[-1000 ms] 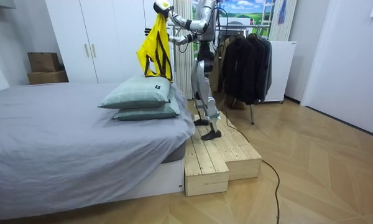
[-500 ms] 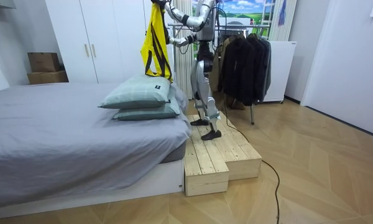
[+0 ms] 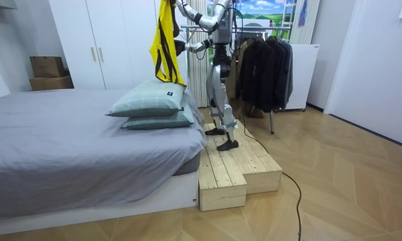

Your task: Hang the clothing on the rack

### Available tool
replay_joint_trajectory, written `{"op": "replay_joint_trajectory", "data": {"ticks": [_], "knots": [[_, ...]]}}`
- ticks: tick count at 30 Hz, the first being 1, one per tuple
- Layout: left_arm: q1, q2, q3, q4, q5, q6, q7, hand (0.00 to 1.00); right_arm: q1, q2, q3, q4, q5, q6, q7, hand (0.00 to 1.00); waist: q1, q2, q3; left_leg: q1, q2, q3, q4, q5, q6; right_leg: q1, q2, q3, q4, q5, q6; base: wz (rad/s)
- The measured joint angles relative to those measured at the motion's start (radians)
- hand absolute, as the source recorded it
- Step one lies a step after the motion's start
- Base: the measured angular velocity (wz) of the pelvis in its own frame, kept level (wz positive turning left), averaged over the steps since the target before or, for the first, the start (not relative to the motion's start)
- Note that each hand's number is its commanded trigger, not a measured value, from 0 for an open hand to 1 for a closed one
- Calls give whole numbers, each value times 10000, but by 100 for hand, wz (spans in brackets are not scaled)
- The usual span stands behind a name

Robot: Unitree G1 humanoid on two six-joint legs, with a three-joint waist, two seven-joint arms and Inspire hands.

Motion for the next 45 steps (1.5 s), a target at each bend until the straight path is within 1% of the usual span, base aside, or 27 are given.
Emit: {"op": "replay_joint_trajectory", "data": {"ticks": [3,7,10,14,16,18,20,23,25,27,29,35,42,45], "knots": [[-9,0,5,-1,-233,2,0,100,0,-59,-1,0,0,0,17,0,1,4,-3,-35,1,0,1,0,0,-32,1,-1,-1,-1,1,0],[-86,-1,5,0,-254,14,0,100,-1,-128,3,-1,8,0,120,0,28,8,-7,-119,3,1,1,0,0,-160,1,2,49,1,-1,0],[-159,-24,2,0,-253,97,0,100,-6,-124,23,-4,15,2,166,0,29,21,-15,-107,14,0,1,0,0,-213,0,10,181,1,-1,0],[-292,-44,1,-2,-251,323,-12,100,-5,-100,24,-111,15,37,166,0,22,24,-18,-106,10,0,1,0,0,-215,-5,15,181,1,-1,0],[-301,-64,1,-15,-243,436,-22,100,-5,-88,26,-331,8,164,163,0,23,29,-21,-108,12,18,5,0,0,-215,-5,18,180,0,-1,0],[-321,-141,2,-29,-148,574,-33,100,-39,9,22,-451,5,194,75,0,49,57,-41,-102,11,38,17,0,0,-215,0,46,175,1,-1,0],[-375,-141,3,-39,-152,586,-31,100,-41,75,21,-446,5,194,-38,0,46,92,-65,-96,10,39,16,0,0,-211,0,48,175,1,-1,0],[-673,-139,2,-38,-187,584,12,100,-52,136,25,-435,5,192,-229,0,48,155,-97,-69,10,38,15,0,0,-181,0,44,171,1,-1,0],[-941,-139,-15,-38,-191,579,204,100,-160,140,27,-395,5,192,-254,0,52,196,-86,-59,8,42,13,0,0,-177,0,46,166,1,-1,0],[-1282,-138,-139,-39,-228,562,438,100,-269,140,40,-378,7,192,-346,0,86,216,-92,-47,8,48,11,0,0,-177,7,67,165,1,-1,-2],[-1450,-146,-181,-41,-228,558,476,100,-358,145,70,-359,75,192,-462,0,158,231,-86,-1,8,49,2,0,0,-169,19,132,165,1,-1,-8],[-1496,-151,-281,-66,-237,561,480,100,-580,219,77,-276,162,205,-900,0,270,244,-82,48,6,49,-10,0,0,-125,18,142,177,1,-1,-1],[-1519,-151,-280,-84,-250,568,478,100,-921,320,144,-276,253,206,-1046,0,380,240,-80,12,1,26,-2,0,0,-125,6,125,171,0,-1,0],[-1728,-152,-289,-85,-251,591,478,100,-1164,315,144,-275,275,205,-1263,0,383,241,-80,-9,2,20,11,0,0,-139,7,123,174,0,-1,0]]}}
